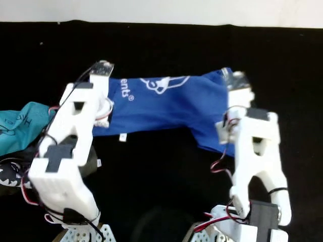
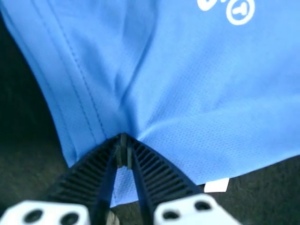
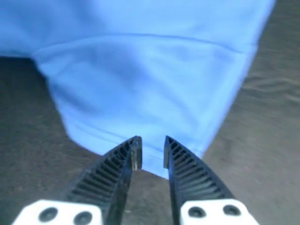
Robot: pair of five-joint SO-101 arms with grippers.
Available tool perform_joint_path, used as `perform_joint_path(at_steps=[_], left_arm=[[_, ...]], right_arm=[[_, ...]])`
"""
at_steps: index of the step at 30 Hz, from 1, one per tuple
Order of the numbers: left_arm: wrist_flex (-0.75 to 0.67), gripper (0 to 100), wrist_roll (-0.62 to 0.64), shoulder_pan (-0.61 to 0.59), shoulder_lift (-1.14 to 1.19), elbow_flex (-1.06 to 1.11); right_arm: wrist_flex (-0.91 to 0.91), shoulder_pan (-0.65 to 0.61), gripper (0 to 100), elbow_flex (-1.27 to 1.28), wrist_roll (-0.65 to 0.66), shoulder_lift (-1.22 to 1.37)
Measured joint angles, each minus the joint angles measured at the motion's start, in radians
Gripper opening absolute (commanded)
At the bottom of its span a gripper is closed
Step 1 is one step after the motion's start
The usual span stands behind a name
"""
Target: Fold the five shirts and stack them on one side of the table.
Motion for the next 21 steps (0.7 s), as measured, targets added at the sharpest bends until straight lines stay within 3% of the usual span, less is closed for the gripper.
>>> perform_joint_path(at_steps=[4, 9, 14, 21], left_arm=[[0.0, 1, 0.003, 0.0, -0.135, 0.049], [-0.006, 1, 0.003, 0.002, -0.295, 0.052], [-0.084, 1, 0.003, 0.006, -0.313, 0.005], [-0.157, 1, 0.003, 0.021, -0.066, -0.207]], right_arm=[[-0.121, -0.037, 9.1, 0.098, 0.0, 0.0], [-0.146, -0.018, 9.1, 0.061, -0.032, 0.0], [-0.14, 0.029, 9.1, -0.183, -0.143, 0.087], [-0.035, 0.026, 9.1, -0.732, -0.157, 0.54]])
